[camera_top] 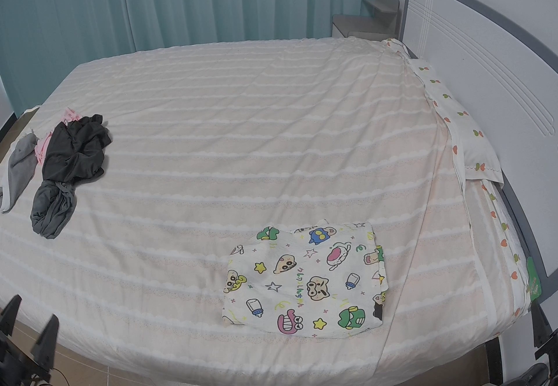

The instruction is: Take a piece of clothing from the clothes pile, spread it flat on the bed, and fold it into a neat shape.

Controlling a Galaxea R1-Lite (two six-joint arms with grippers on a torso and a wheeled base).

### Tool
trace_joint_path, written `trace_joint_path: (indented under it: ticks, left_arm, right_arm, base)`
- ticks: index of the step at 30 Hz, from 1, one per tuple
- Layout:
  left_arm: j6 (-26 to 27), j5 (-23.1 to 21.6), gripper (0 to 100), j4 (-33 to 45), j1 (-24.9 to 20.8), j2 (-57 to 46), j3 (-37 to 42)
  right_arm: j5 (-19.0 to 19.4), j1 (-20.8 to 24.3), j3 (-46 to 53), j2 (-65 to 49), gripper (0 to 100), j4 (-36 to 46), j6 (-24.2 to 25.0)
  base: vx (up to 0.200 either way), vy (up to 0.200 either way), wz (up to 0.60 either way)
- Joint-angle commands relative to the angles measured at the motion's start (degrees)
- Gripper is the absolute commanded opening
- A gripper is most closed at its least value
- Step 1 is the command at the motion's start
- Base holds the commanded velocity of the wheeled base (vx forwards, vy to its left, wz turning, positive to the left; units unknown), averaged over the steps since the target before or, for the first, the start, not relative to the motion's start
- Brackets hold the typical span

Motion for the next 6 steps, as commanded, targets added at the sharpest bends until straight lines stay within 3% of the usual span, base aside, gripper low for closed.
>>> trace_joint_path:
  ticks: [1,6]
  left_arm:
    - [9.2,-5.8,100,-0.7,4.7,-10.1,9.2]
    - [7.6,-5.6,100,-0.3,4.8,-10.3,9.3]
  right_arm:
    - [-2.0,-0.6,3.4,-6.1,100,0.5,-4.1]
    - [-1.2,-0.5,3.5,-6.1,100,0.5,-3.0]
  base:
    - [0.000,0.000,0.00]
    - [0.000,0.000,0.00]
